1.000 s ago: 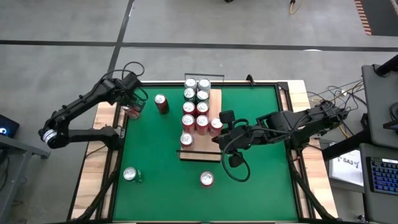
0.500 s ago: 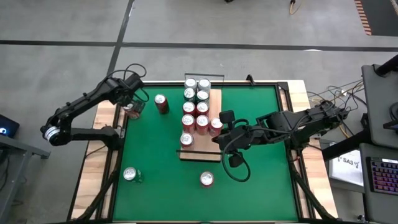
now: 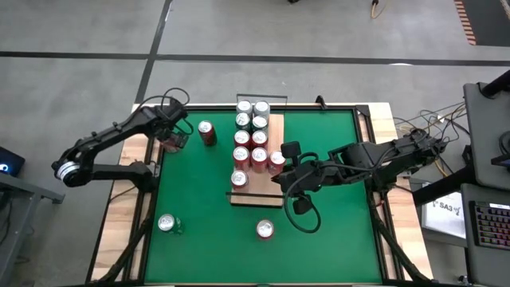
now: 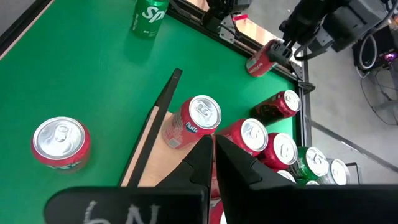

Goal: Place canned beverage on shelf
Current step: Put the orange soda can on the shelf and aligned with the other orange soda can

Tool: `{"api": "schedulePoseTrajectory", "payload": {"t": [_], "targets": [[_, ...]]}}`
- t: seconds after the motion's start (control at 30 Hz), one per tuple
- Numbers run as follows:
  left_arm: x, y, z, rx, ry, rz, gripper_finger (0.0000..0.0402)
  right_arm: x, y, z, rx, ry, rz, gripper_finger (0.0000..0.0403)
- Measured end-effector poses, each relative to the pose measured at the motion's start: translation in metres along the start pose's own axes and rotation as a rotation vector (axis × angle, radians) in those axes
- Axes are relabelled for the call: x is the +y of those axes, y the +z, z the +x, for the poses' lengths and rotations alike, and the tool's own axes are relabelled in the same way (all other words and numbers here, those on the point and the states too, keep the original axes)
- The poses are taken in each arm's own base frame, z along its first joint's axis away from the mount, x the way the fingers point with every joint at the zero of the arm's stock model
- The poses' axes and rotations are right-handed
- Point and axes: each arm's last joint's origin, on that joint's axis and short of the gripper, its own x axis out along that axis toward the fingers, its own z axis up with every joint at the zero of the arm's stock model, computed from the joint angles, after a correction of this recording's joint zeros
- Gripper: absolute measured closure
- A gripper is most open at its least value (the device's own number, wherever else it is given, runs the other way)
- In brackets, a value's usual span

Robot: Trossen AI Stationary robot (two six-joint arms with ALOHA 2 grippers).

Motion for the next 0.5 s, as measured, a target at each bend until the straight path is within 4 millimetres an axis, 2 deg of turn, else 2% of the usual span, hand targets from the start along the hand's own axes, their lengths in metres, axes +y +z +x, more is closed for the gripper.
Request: {"api": "schedulePoseTrajectory", "payload": {"t": [0.17, 0.5], "targets": [[-0.0032, -0.0060, 0.0129, 0.003, 0.008, -0.016, 0.0062, 0.0001, -0.0001, 0.0001, 0.001, 0.000, 0.014, 0.0394], [-0.0027, -0.0045, 0.0048, 0.018, -0.010, 0.010, 0.0110, 0.0002, -0.0003, 0.0004, 0.001, 0.001, 0.014, 0.0394]]}}
